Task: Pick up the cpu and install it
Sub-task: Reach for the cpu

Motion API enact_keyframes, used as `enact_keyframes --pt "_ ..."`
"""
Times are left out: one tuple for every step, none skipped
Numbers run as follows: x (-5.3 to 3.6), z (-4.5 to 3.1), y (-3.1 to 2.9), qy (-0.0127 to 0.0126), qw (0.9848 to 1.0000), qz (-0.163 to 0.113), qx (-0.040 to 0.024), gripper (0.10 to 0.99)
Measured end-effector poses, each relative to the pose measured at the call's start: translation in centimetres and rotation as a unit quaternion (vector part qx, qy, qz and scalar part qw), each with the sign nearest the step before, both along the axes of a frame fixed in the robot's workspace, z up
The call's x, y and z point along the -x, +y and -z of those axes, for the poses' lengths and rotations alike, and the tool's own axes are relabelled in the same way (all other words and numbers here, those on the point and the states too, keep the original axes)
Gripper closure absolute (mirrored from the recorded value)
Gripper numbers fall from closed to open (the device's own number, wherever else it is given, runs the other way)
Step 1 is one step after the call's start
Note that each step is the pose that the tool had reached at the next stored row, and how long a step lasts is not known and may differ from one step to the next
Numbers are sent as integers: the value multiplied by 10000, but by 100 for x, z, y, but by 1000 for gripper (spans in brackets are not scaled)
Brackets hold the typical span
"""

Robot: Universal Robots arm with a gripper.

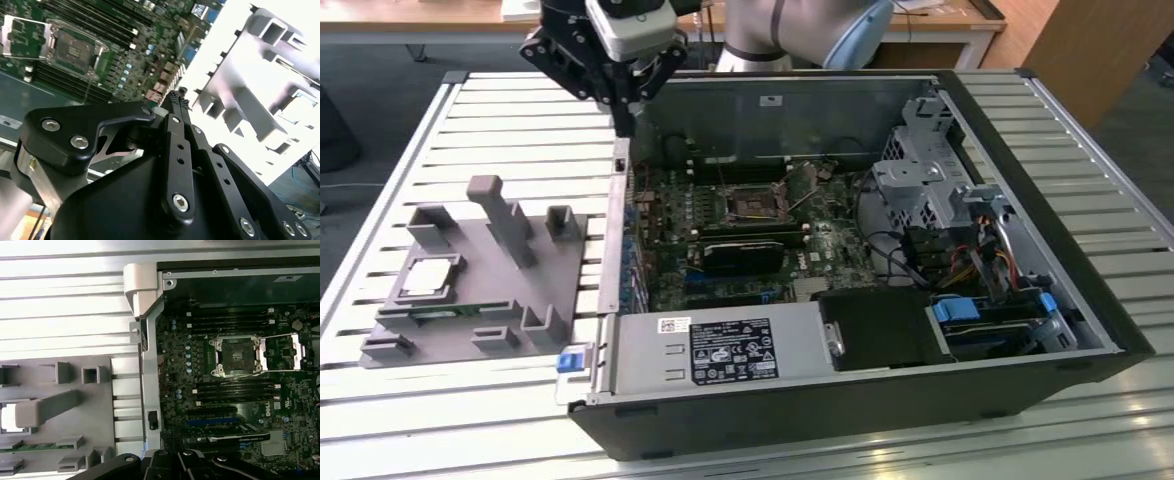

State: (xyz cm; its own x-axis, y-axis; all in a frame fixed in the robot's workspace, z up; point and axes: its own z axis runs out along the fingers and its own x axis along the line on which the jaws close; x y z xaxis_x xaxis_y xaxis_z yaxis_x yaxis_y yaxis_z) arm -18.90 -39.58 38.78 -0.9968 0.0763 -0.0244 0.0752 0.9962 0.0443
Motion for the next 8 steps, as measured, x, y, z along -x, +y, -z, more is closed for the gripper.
enact_keyframes --pt "40 6 5 0 10000 -1 0 965" --pt "80 13 11 0 10000 -1 0 965" --pt "119 18 17 0 10000 0 0 965" --pt "156 24 21 0 10000 0 0 965" --pt "192 29 26 0 10000 -1 0 965" --pt "226 34 29 0 10000 -1 0 965" --pt "261 39 33 1 10000 0 0 965" --pt "293 44 37 1 10000 0 0 965"
